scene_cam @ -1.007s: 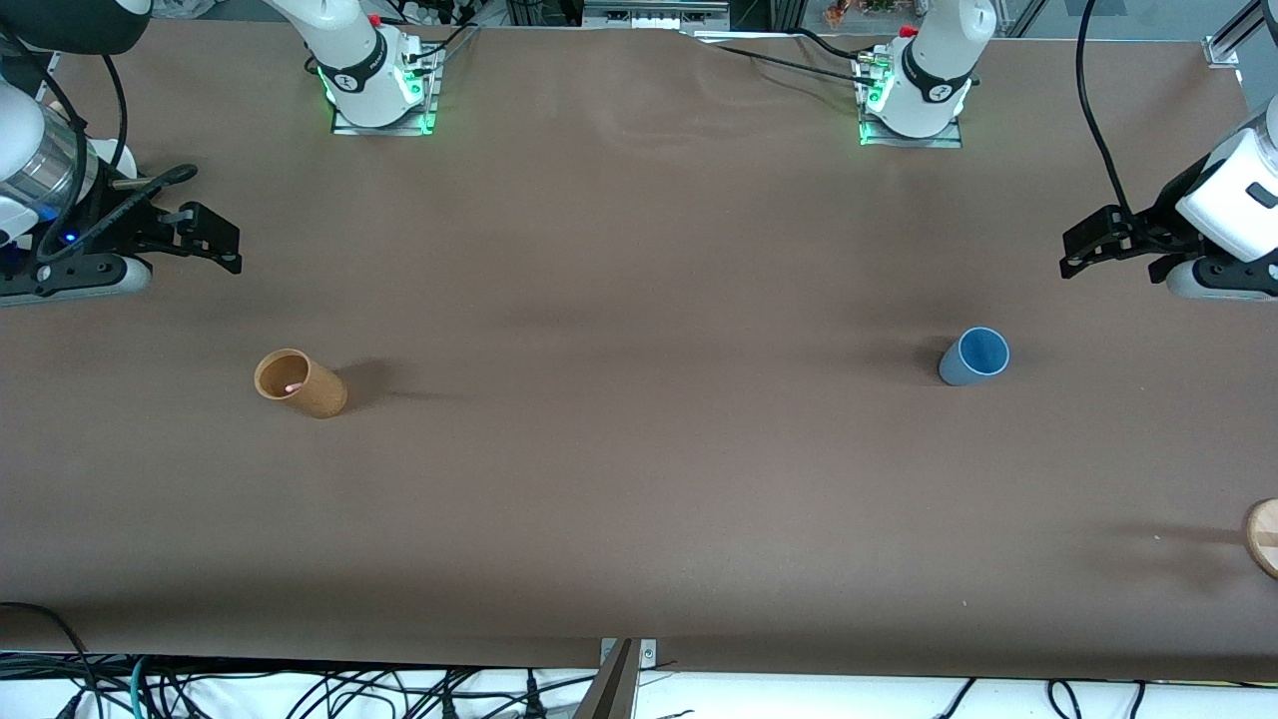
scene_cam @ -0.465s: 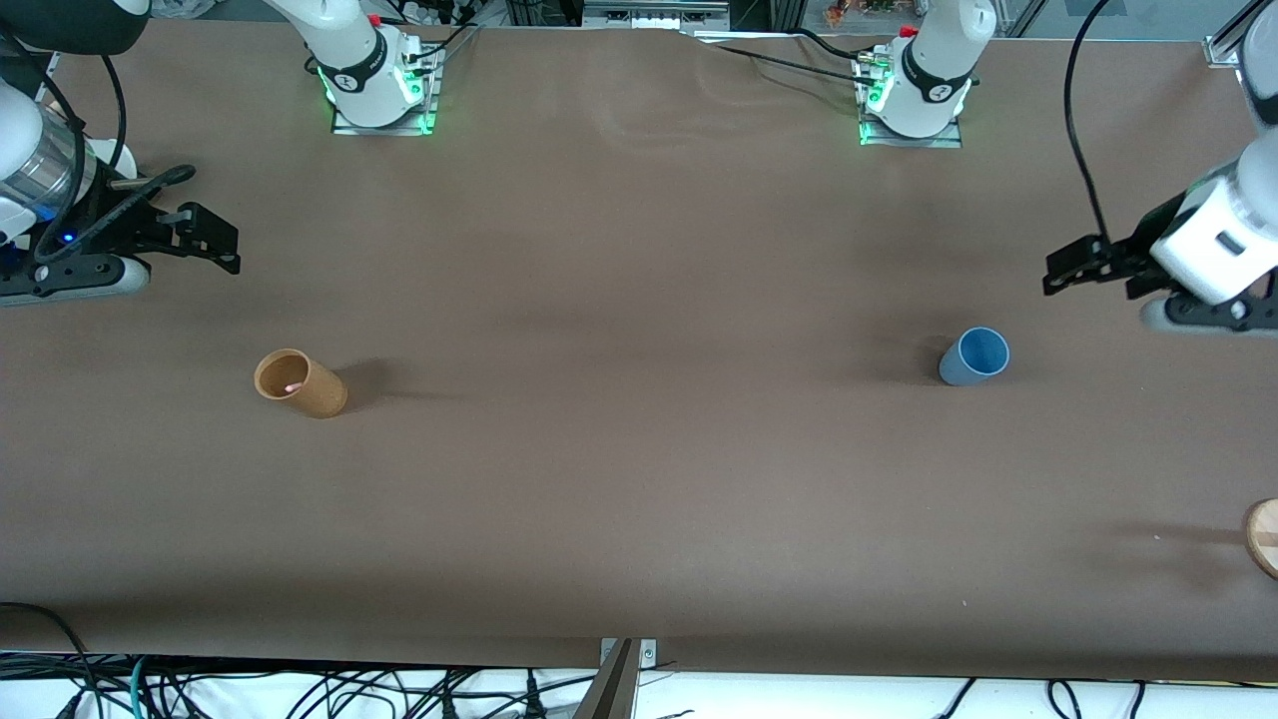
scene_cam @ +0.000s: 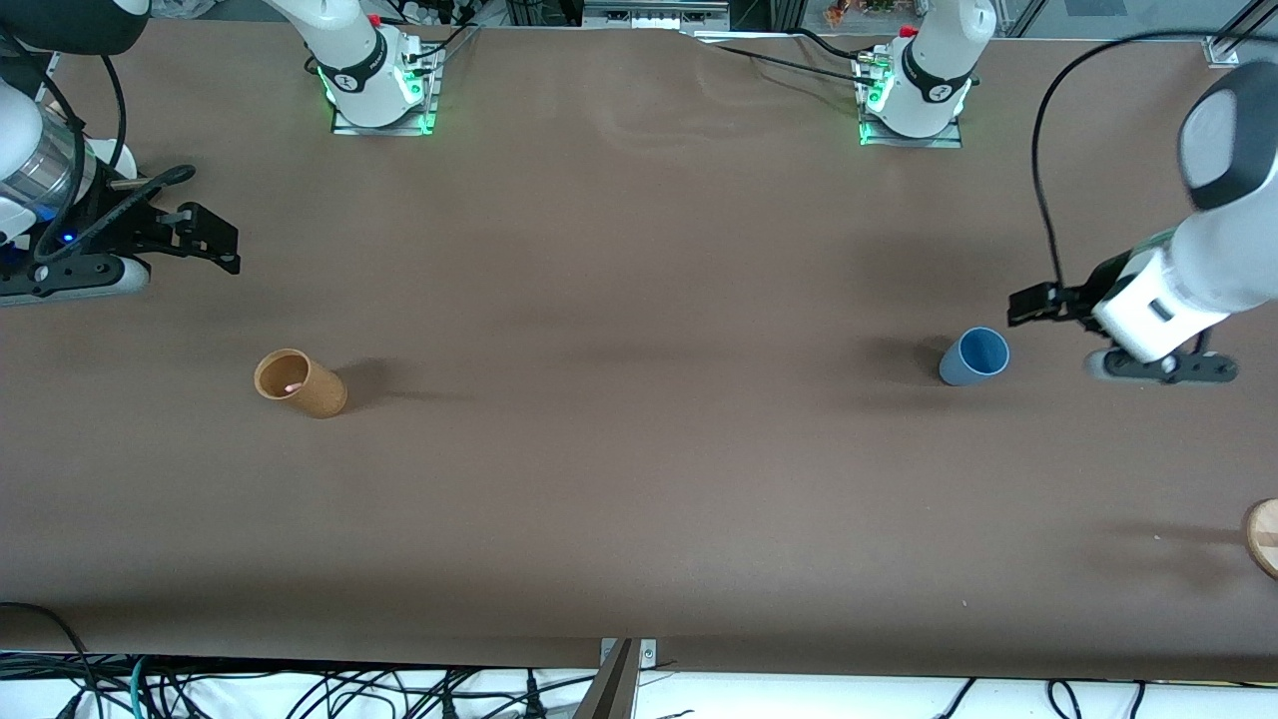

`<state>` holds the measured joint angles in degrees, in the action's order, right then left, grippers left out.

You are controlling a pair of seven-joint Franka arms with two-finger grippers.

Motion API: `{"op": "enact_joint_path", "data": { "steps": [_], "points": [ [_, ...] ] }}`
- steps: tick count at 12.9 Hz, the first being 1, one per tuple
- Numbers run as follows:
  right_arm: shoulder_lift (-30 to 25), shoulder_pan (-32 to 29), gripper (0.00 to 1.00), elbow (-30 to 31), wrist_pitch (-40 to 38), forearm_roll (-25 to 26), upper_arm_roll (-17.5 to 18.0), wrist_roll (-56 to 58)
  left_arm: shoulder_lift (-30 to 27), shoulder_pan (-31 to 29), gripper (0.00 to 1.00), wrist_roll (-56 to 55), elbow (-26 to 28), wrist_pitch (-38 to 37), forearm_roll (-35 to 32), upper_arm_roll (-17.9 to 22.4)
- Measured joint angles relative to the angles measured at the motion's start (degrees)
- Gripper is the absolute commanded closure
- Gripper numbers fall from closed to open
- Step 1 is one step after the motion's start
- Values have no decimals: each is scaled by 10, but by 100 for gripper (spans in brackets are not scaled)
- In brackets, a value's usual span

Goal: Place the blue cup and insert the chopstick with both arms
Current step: 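Lower the left gripper to the blue cup while the right gripper reaches the tan cup, then grasp the blue cup with the left gripper while the right gripper grasps the chopstick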

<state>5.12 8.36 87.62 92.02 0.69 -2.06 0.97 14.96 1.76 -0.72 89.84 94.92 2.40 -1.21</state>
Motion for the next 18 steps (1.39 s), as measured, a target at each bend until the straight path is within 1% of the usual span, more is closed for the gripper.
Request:
{"op": "enact_joint_path", "data": {
  "steps": [2, 5, 8, 10, 11, 13, 16, 17, 18],
  "points": [
    [0, -1, 0, 0, 1, 0, 0, -1, 18, 1, 0, 0, 32, 49, 0, -10],
    [4, -2, 0, 0, 3, 0, -3, 0, 17, 6, 0, 0, 117, 144, 0, -15],
    [25, -2, 0, 1, 3, 0, -2, 6, -11, 6, 0, 0, 219, 247, 0, -15],
    [48, -4, 0, 4, 9, -1, -4, 68, -34, 6, 0, 0, 277, 295, 0, -15],
    [61, -7, 0, 10, 29, -5, -6, 114, -42, 6, 0, 0, 300, 319, 0, -15],
    [86, -16, 0, 38, 98, -10, -11, 188, -50, 6, 0, 0, 346, 378, 0, -15],
    [108, -20, 1, 102, 206, -12, -12, 240, -50, 6, 0, 0, 410, 464, 0, -15],
    [111, -20, 3, 125, 238, -12, -11, 244, -50, 6, 0, 0, 423, 482, 0, -15],
    [113, -20, 8, 148, 270, -12, -9, 247, -50, 6, 0, 0, 431, 493, 0, -15]
  ]
}}
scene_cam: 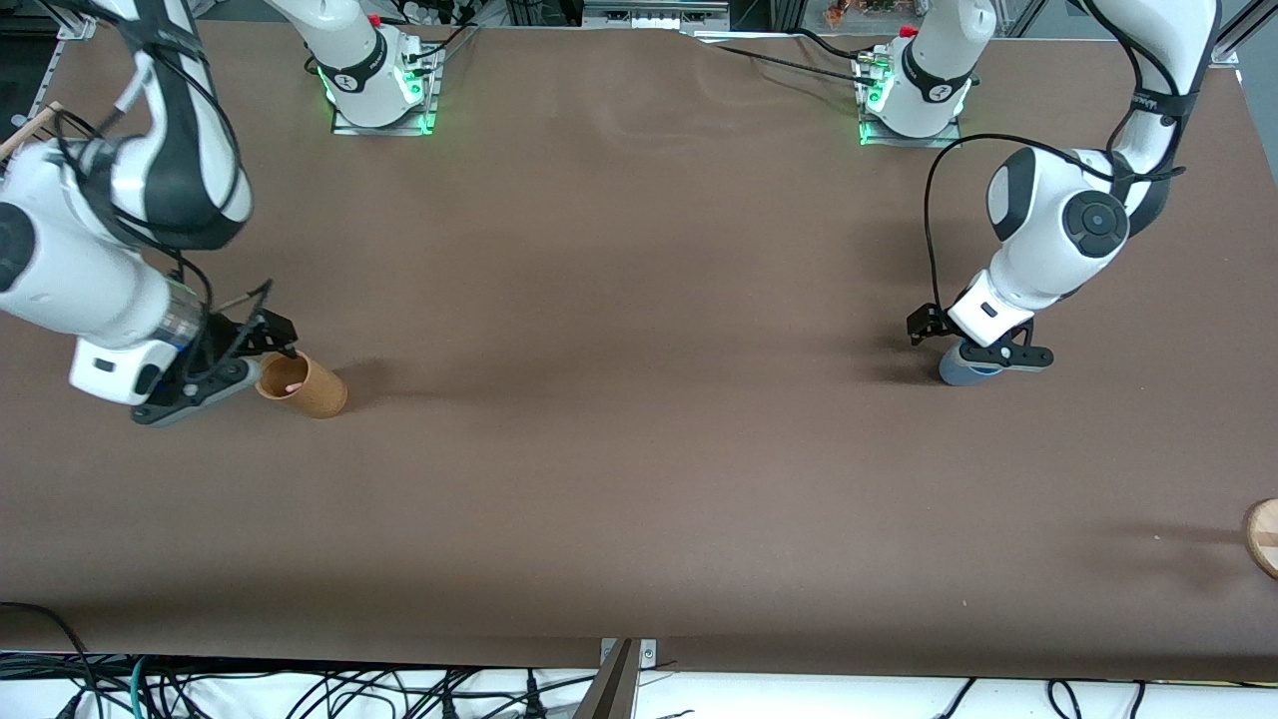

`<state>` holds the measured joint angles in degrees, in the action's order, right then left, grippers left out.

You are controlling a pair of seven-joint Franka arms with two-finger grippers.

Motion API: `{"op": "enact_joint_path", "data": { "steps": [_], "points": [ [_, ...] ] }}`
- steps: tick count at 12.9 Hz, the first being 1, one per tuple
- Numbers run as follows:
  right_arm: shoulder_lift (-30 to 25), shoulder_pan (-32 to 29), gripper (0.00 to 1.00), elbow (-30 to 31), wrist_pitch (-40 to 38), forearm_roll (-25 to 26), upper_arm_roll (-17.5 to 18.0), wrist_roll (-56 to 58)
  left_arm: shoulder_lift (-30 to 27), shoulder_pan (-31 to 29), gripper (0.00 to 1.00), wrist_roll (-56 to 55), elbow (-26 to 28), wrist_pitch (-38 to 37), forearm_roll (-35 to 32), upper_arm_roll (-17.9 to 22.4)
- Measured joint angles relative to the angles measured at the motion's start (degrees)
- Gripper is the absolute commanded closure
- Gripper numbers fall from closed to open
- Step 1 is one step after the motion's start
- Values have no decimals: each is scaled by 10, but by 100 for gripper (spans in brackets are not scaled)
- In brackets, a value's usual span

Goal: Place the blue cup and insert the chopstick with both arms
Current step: 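Grasp the blue cup with the left gripper while the right gripper grasps the chopstick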

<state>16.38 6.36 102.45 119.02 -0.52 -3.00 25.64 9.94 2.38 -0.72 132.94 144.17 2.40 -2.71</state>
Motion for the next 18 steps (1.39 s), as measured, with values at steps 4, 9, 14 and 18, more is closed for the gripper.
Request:
{"op": "enact_joint_path", "data": {
  "steps": [4, 9, 14, 18],
  "points": [
    [6, 1, 20, 65, 87, 0, 4, 4, 3, 0, 0, 0, 7, 18, 0, 1],
    [18, 1, 45, 76, 109, 0, 5, 10, 41, -4, 91, 0, 10, 67, 0, 4],
    [22, 0, 70, 80, 124, 0, 5, 24, 47, -12, 100, 8, 7, 66, 0, 11],
    [24, 0, 91, 81, 126, 0, 4, 25, 46, -13, 100, 18, -41, -4, 0, 17]
  ]
}}
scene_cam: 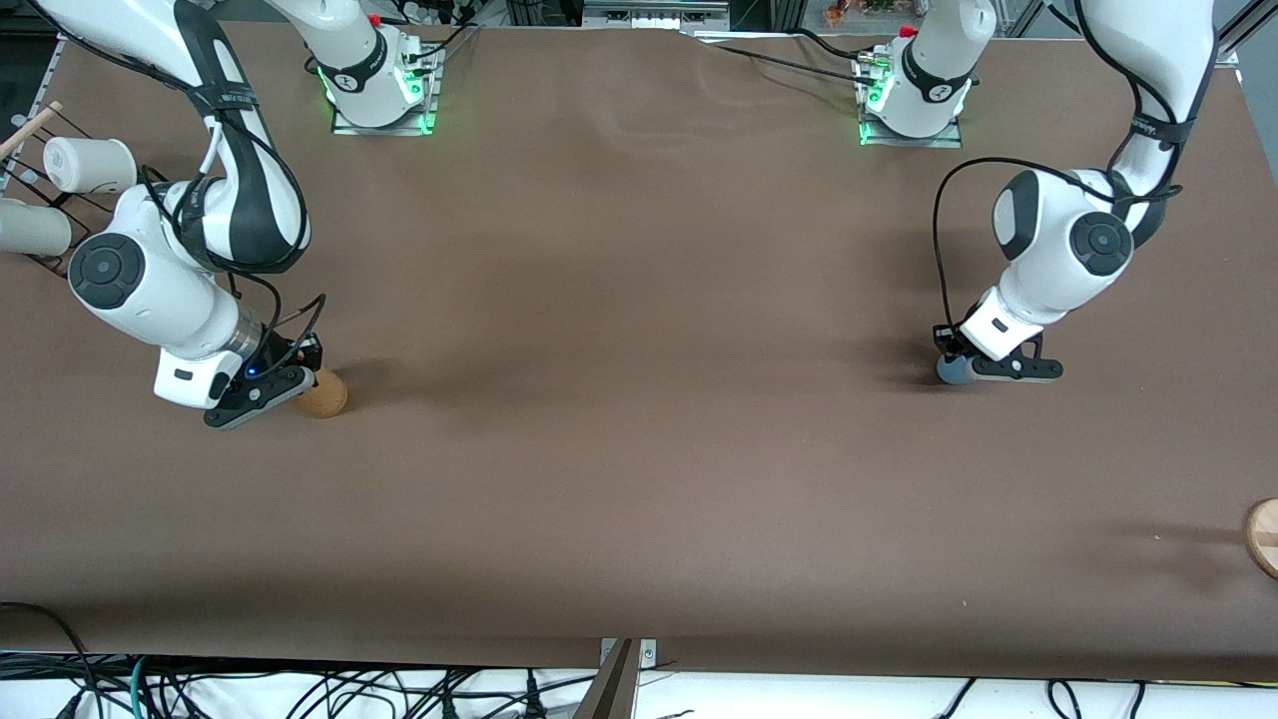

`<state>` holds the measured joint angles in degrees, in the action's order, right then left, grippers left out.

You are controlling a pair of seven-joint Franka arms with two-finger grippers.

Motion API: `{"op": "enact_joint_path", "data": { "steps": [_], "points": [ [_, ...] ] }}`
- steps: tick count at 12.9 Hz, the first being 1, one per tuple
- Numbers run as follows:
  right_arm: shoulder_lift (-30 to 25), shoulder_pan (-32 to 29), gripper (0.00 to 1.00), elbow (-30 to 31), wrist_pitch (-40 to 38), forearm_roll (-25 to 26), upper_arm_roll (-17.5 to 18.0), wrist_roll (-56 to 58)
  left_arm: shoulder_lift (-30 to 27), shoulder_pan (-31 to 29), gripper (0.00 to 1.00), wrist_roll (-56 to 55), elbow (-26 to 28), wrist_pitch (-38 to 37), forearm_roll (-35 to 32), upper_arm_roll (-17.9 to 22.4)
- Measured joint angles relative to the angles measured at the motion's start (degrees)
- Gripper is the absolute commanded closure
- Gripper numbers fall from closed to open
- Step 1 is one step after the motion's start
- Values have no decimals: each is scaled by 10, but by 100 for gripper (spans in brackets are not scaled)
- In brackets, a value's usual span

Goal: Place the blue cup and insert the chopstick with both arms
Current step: 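Grasp the blue cup with the left gripper while the right gripper grasps the chopstick, then carry the blue cup toward the table middle while the right gripper lifts the chopstick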

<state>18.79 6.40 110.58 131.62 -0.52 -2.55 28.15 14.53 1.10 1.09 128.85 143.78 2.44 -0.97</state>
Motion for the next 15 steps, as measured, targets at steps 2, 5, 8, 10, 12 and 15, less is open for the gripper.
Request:
{"op": "enact_joint_path", "data": {
  "steps": [2, 5, 8, 10, 12, 15],
  "points": [
    [0, 0, 94, 0, 2, 0, 0, 0, 0, 3, 100, -44, -51, -51, 2, -22],
    [-1, 0, 94, -5, 4, 0, -1, 9, 16, 18, 100, -240, -143, -107, 2, -126],
    [-7, 0, 94, -52, -38, 0, -1, 15, 81, 97, 100, -461, -257, -139, -26, -173],
    [-14, 2, 94, -141, -139, -28, 1, 17, 142, 170, 100, -598, -338, -167, -81, -173],
    [-21, 9, 94, -232, -223, -54, 2, 18, 202, 220, 100, -693, -401, -179, -121, -172],
    [-21, 36, 94, -283, -250, -66, 4, 10, 263, 245, 100, -755, -441, -180, -146, -170]
  ]
}}
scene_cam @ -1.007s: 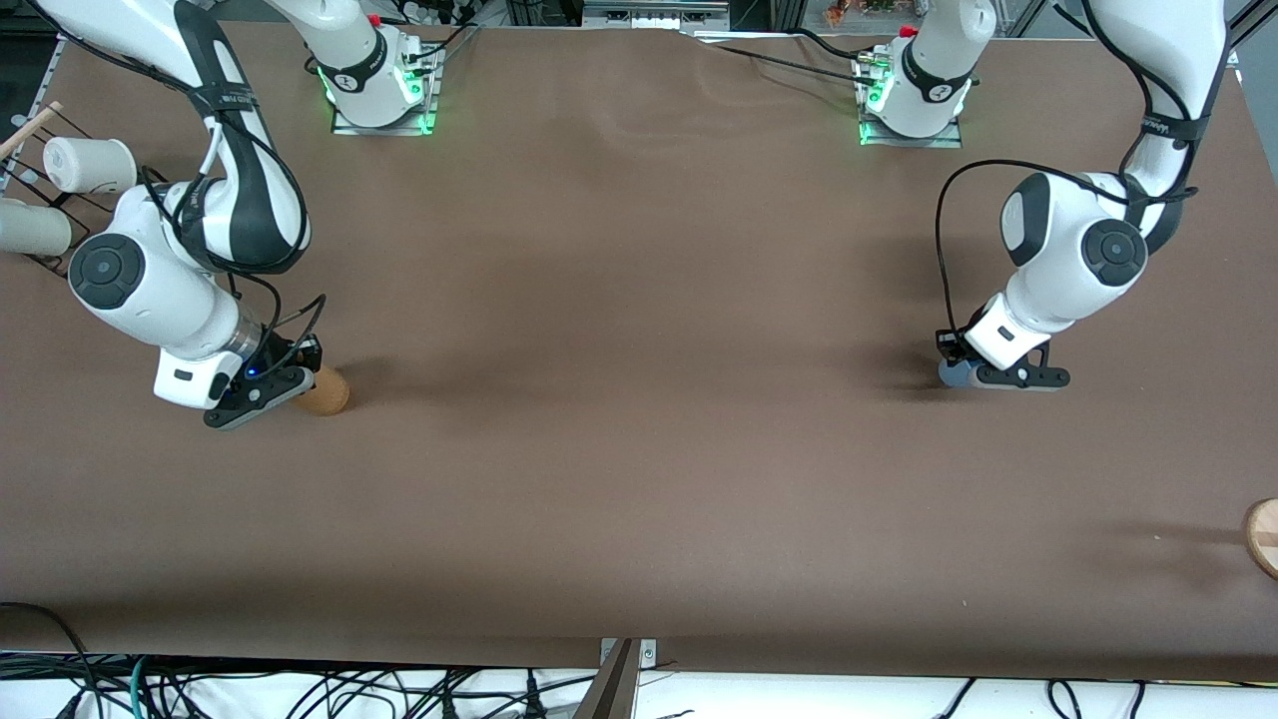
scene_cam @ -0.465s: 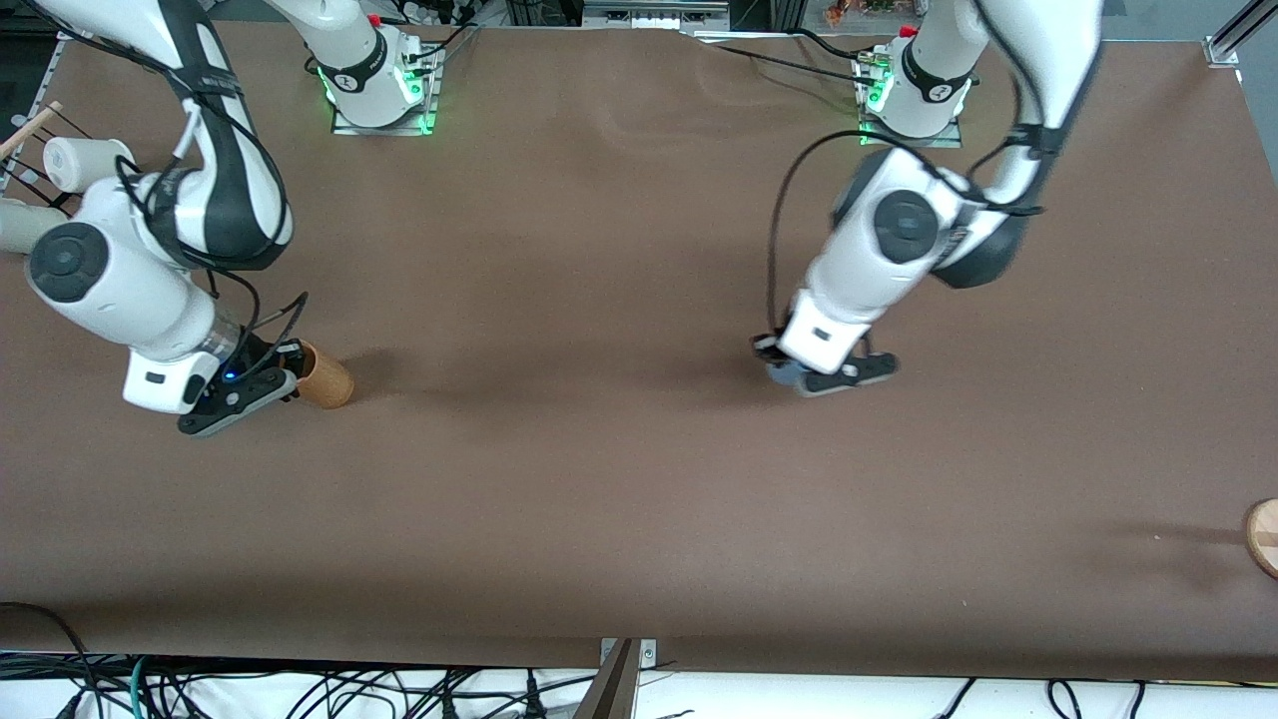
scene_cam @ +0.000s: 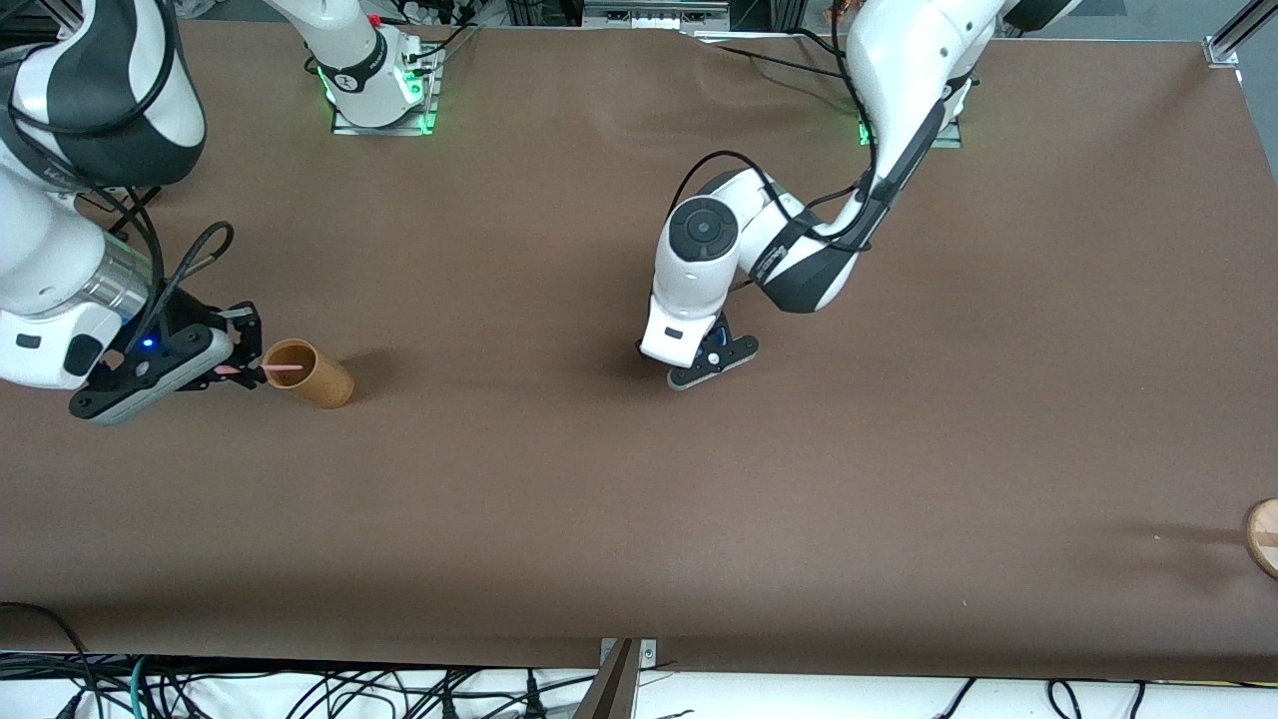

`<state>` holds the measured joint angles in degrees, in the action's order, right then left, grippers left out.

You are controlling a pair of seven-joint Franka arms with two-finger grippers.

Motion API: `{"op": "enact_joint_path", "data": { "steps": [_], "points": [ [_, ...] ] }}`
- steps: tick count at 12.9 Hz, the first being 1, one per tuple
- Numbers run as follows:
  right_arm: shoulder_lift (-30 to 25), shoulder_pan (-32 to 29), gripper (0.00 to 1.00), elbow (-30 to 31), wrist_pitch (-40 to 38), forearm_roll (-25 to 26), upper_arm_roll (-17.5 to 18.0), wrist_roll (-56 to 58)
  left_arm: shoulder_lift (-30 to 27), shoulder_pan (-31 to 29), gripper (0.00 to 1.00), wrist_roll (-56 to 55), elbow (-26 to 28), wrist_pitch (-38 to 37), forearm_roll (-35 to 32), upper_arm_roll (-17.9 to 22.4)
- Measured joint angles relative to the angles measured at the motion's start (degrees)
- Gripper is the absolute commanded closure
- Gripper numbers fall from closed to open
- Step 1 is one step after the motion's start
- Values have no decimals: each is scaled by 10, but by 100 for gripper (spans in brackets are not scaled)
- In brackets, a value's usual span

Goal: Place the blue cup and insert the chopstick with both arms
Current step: 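Carry the blue cup toward the table middle while the right gripper lifts the chopstick, then set the blue cup down and open the left gripper while the right gripper approaches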

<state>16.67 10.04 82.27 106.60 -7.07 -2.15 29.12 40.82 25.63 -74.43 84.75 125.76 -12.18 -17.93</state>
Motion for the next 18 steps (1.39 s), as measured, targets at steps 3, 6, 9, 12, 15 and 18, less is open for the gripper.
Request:
{"op": "enact_joint_path", "data": {
  "steps": [3, 6, 9, 12, 15, 18],
  "points": [
    [7, 46, 93, -2, 4, -21, 1, -63, 23, 7, 100, -61, -14, 0, -32, 0],
    [9, 104, 92, -3, 29, -23, 3, -159, 31, 9, 45, -73, -27, 0, -34, 1],
    [15, 163, 92, -4, 58, -23, 3, -245, 30, 7, 0, -73, -39, -1, -34, 3],
    [25, 178, 92, -4, 81, -23, 3, -267, 21, 4, 0, -69, -54, -5, -29, 1],
    [34, 200, 92, -4, 102, -23, 3, -317, -31, -14, 0, 31, -69, -74, 46, 2],
    [49, 228, 92, -4, 134, -23, 3, -367, -115, -90, 0, 243, -75, -190, 65, 8]
  ]
}}
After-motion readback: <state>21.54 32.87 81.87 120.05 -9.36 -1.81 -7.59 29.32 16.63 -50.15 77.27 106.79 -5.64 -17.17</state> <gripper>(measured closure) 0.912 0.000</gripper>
